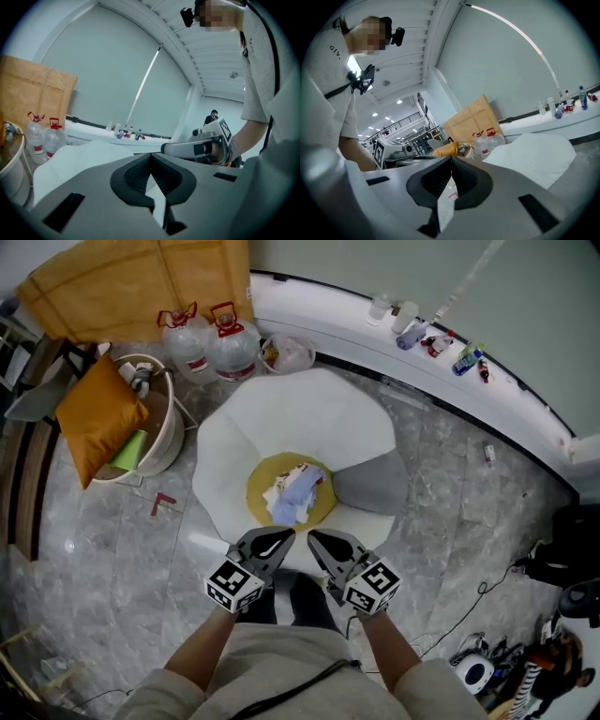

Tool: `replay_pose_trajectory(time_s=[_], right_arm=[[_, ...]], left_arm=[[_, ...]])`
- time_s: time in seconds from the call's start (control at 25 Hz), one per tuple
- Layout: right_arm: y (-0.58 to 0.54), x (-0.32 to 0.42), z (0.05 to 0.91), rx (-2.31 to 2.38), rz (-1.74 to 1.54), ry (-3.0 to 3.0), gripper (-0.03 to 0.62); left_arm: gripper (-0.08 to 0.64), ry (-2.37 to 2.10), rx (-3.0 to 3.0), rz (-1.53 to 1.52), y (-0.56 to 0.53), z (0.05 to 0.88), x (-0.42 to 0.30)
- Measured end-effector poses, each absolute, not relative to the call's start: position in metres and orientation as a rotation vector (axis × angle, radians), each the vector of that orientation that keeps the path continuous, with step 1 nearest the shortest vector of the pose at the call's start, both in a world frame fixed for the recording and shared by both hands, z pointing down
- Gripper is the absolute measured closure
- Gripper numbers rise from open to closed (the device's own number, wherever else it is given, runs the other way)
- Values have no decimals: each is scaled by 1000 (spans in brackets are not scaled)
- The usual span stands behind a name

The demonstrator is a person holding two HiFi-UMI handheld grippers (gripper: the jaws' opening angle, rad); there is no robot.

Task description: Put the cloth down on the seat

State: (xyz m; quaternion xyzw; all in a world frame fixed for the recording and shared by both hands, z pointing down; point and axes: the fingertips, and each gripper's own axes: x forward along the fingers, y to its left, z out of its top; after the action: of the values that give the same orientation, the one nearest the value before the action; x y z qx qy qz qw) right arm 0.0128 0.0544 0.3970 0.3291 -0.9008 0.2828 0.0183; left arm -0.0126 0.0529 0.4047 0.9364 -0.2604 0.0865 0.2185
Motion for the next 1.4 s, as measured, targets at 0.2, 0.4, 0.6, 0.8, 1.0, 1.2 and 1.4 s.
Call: replay_pose_trajectory(time_s=[0.2, 0.4, 0.6, 0.8, 1.0, 1.2, 1.4], right_arm=[[61, 10, 370, 979, 827, -2821, 574], [68, 7, 348, 971, 796, -2849, 574], [75, 3, 333, 940, 747, -2862, 574], [77, 3, 318, 964, 696, -2880, 574], [79, -4, 304, 967, 655, -2900, 574], [77, -7, 295, 956, 638, -2900, 574], [74, -7, 290, 938, 610, -2907, 574]], left_arm=[[548, -734, 2594, 191, 56, 379, -13], [548, -729, 2627, 170, 63, 355, -14], [548, -754, 2642, 160, 63, 338, -19], [548, -734, 2668, 142, 67, 322, -21], [548, -736, 2689, 114, 65, 307, -32], [548, -742, 2685, 68, 62, 297, -34], [548, -742, 2688, 57, 61, 293, -32]])
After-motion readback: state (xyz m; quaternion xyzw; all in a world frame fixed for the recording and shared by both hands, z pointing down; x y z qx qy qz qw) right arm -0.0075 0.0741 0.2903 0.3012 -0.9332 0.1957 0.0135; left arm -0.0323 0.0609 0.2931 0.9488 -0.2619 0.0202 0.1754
